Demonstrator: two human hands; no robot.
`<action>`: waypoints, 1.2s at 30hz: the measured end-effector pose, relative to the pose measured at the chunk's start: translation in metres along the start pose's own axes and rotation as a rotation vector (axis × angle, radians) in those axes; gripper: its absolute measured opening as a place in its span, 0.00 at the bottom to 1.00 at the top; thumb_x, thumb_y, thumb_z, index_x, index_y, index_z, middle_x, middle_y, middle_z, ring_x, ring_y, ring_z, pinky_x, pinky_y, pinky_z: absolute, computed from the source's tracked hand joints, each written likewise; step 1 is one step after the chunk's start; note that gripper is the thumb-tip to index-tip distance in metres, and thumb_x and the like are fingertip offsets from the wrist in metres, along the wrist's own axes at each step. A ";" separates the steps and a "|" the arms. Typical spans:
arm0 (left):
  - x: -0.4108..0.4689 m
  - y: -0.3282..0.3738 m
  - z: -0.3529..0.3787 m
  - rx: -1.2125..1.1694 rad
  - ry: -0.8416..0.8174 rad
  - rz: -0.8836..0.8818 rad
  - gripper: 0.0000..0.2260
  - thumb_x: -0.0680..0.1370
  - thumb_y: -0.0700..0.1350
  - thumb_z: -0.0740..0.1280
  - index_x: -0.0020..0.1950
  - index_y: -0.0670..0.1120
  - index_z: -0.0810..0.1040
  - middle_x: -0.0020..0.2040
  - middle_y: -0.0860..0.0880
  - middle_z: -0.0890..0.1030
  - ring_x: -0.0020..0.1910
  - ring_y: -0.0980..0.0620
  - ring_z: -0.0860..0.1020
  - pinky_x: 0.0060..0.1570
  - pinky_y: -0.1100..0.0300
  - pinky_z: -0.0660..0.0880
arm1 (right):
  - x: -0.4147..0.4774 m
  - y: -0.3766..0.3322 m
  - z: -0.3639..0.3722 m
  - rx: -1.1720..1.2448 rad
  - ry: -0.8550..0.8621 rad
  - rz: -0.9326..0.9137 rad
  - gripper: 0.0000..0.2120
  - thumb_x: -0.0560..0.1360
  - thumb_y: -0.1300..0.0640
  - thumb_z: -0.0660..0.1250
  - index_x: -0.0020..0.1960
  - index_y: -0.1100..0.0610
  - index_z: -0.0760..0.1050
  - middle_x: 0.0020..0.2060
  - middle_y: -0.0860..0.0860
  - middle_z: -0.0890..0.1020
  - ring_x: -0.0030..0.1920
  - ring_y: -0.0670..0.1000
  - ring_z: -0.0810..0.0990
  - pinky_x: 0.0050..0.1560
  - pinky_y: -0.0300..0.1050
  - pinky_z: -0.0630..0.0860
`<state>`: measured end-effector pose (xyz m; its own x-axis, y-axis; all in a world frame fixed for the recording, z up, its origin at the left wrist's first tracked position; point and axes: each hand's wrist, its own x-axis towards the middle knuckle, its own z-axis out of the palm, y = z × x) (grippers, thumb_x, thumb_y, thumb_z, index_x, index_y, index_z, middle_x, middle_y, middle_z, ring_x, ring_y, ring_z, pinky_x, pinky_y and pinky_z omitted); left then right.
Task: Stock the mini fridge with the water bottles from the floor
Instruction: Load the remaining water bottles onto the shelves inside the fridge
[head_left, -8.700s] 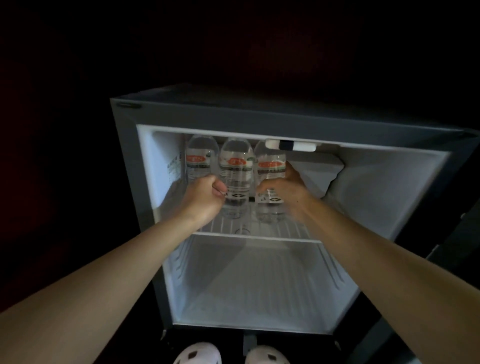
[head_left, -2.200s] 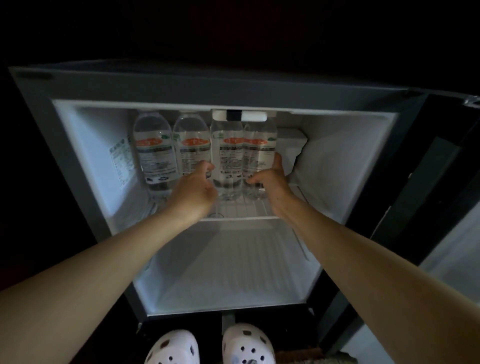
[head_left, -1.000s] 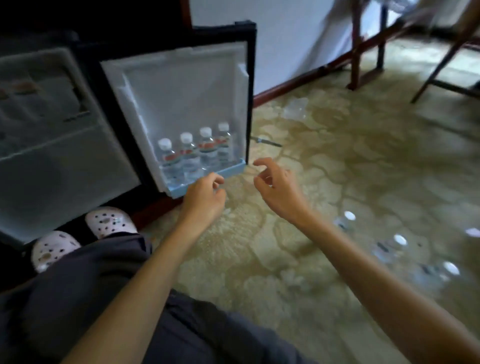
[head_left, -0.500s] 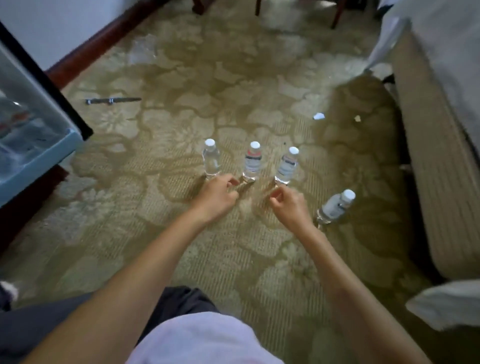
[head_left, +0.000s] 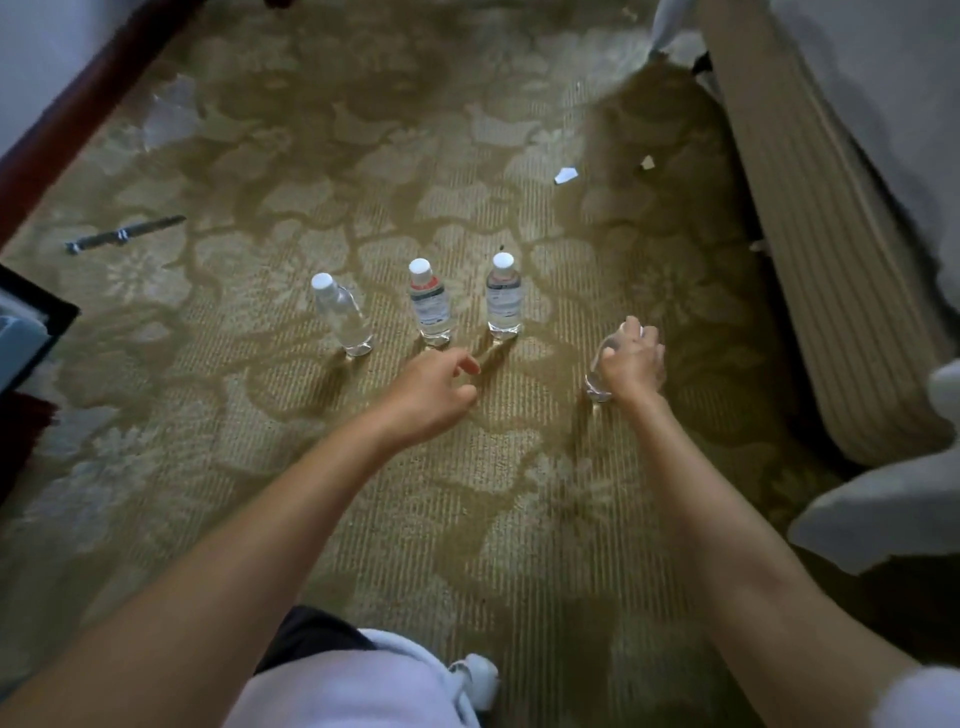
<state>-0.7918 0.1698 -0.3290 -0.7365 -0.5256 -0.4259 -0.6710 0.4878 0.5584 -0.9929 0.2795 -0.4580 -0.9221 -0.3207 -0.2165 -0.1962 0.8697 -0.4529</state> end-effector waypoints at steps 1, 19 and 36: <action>-0.001 -0.001 0.002 -0.001 -0.009 -0.002 0.14 0.78 0.42 0.61 0.64 0.46 0.72 0.66 0.45 0.72 0.64 0.48 0.72 0.62 0.55 0.71 | 0.002 0.003 0.001 -0.004 0.015 -0.021 0.18 0.77 0.60 0.58 0.67 0.59 0.63 0.65 0.60 0.66 0.63 0.60 0.68 0.58 0.51 0.70; -0.042 -0.094 -0.025 -0.188 0.040 -0.247 0.14 0.78 0.42 0.62 0.63 0.44 0.73 0.61 0.44 0.76 0.56 0.49 0.75 0.52 0.60 0.73 | -0.058 -0.070 0.019 0.158 -0.204 -0.362 0.15 0.69 0.59 0.71 0.54 0.62 0.76 0.50 0.59 0.80 0.46 0.54 0.77 0.46 0.43 0.75; -0.143 -0.207 -0.137 -0.344 0.364 -0.252 0.21 0.67 0.39 0.74 0.58 0.48 0.74 0.46 0.56 0.78 0.46 0.56 0.77 0.42 0.66 0.72 | -0.248 -0.357 0.017 0.254 -1.055 -1.134 0.07 0.64 0.66 0.70 0.37 0.56 0.77 0.31 0.48 0.76 0.32 0.43 0.74 0.29 0.35 0.70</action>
<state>-0.5361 0.0482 -0.2859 -0.4391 -0.8329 -0.3369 -0.7108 0.0927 0.6972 -0.6886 0.0422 -0.2574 0.3230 -0.9400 -0.1096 -0.4389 -0.0462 -0.8973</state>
